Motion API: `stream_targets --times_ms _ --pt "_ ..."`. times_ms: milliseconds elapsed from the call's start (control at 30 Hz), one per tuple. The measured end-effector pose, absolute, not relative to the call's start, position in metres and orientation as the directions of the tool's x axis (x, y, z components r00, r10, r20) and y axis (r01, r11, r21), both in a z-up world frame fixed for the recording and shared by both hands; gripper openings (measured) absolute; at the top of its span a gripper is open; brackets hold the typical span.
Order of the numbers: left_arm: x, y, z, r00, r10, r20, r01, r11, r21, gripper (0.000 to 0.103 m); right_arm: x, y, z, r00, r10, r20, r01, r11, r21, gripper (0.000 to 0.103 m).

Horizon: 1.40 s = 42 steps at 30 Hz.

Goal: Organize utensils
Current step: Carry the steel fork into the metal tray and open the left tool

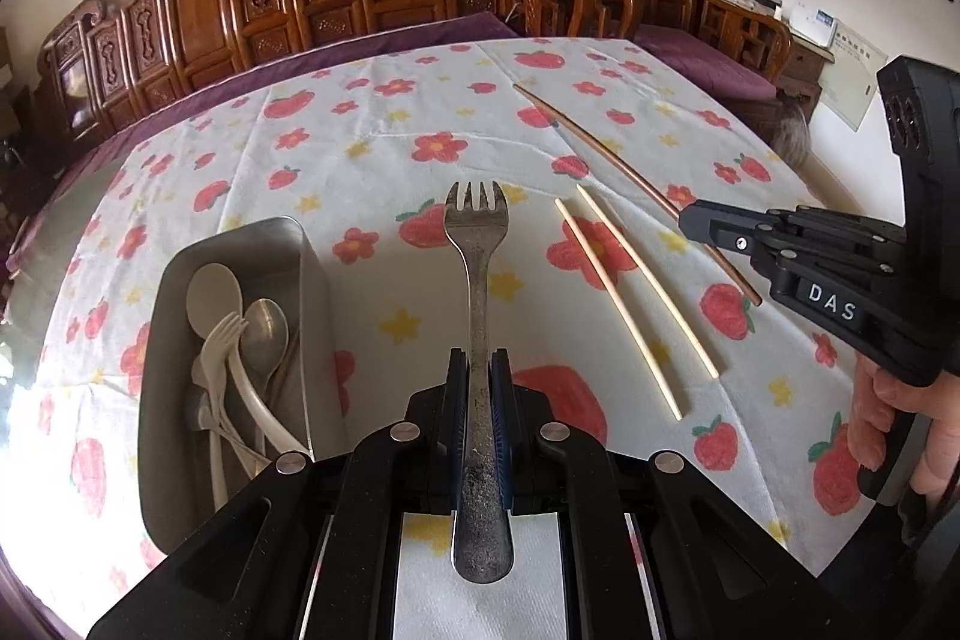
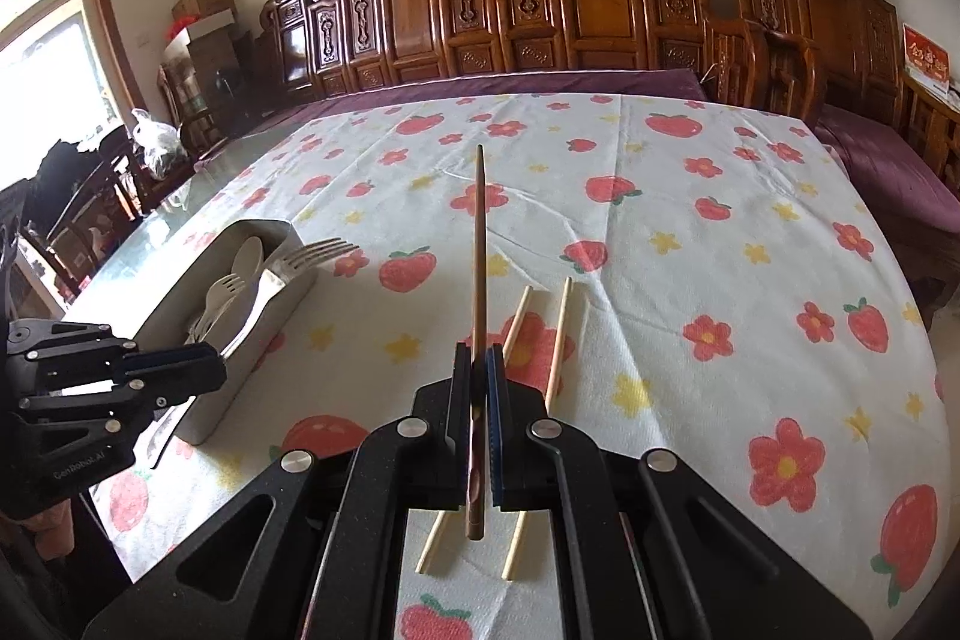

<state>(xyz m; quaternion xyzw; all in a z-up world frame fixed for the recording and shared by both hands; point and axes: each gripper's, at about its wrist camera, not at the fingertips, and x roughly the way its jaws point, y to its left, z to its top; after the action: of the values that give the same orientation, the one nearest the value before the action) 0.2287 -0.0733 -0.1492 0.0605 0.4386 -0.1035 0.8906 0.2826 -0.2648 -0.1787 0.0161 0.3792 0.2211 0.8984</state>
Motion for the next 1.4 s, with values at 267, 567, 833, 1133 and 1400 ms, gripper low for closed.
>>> stream_targets --times_ms 267,567,833,1133,1400 --pt "0.215 -0.042 -0.127 0.637 -0.132 -0.759 0.211 0.978 0.007 0.007 0.276 -0.251 -0.173 0.600 0.441 -0.668 -0.420 0.884 0.207 0.006" --pt "0.218 -0.003 -0.134 0.643 -0.109 -0.758 0.168 0.986 0.000 0.007 0.274 -0.227 -0.179 0.558 0.465 -0.688 -0.461 0.862 0.209 0.006" --pt "0.237 0.038 -0.154 0.639 -0.047 -0.768 0.105 0.994 0.026 0.007 0.276 -0.207 -0.188 0.529 0.465 -0.710 -0.486 0.852 0.196 0.006" --pt "0.244 0.059 -0.180 0.604 -0.066 -0.794 0.090 0.996 -0.015 0.007 0.276 -0.190 -0.195 0.498 0.472 -0.728 -0.497 0.843 0.207 0.006" --pt "0.248 0.067 -0.190 0.591 -0.081 -0.803 0.078 0.996 -0.043 0.007 0.268 -0.175 -0.194 0.488 0.481 -0.729 -0.525 0.829 0.196 0.006"
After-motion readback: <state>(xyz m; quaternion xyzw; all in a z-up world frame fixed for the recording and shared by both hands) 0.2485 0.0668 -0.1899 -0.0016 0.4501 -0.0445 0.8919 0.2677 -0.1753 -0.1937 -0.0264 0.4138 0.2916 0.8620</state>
